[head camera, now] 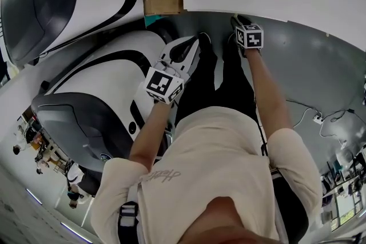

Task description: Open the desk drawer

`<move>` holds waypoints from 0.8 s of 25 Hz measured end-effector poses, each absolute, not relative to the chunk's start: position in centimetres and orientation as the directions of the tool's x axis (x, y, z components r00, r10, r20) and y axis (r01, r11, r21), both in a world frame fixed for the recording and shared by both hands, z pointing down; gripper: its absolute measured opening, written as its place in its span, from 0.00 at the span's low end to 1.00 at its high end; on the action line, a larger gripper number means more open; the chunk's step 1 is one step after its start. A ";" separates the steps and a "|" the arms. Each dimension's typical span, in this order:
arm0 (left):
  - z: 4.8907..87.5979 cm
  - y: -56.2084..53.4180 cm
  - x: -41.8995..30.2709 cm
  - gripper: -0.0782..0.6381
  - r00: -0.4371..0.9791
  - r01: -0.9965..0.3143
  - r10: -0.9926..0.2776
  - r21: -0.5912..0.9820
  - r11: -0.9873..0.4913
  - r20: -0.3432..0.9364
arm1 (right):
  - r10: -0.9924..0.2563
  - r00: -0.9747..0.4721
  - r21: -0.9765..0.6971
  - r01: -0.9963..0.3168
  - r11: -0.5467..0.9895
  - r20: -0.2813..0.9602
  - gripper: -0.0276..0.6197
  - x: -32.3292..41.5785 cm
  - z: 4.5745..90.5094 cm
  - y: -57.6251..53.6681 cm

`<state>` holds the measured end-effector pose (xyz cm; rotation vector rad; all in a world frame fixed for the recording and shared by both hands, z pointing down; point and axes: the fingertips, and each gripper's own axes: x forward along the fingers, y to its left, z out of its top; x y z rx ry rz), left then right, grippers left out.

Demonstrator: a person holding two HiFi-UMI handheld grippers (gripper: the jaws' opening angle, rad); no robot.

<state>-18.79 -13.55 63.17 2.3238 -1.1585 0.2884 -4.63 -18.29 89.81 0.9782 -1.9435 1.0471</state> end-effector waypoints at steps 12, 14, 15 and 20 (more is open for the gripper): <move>64.7 -12.3 -20.4 0.11 0.597 -0.801 -0.674 0.372 -0.469 0.436 | -0.286 -0.416 -0.364 -0.906 0.217 0.863 0.20 -5.2 91.3 -19.8; 64.8 -12.3 -20.6 0.11 0.594 -0.803 -0.676 0.374 -0.464 0.435 | -0.281 -0.409 -0.362 -0.909 0.204 0.868 0.18 -5.3 91.2 -19.8; 64.8 -12.3 -20.6 0.11 0.594 -0.803 -0.678 0.377 -0.462 0.434 | -0.282 -0.410 -0.367 -0.910 0.192 0.867 0.17 -5.4 91.2 -19.8; 64.2 -12.4 -20.1 0.11 0.597 -0.799 -0.683 0.386 -0.461 0.420 | -0.296 -0.414 -0.382 -0.910 0.163 0.861 0.17 -5.2 91.3 -19.5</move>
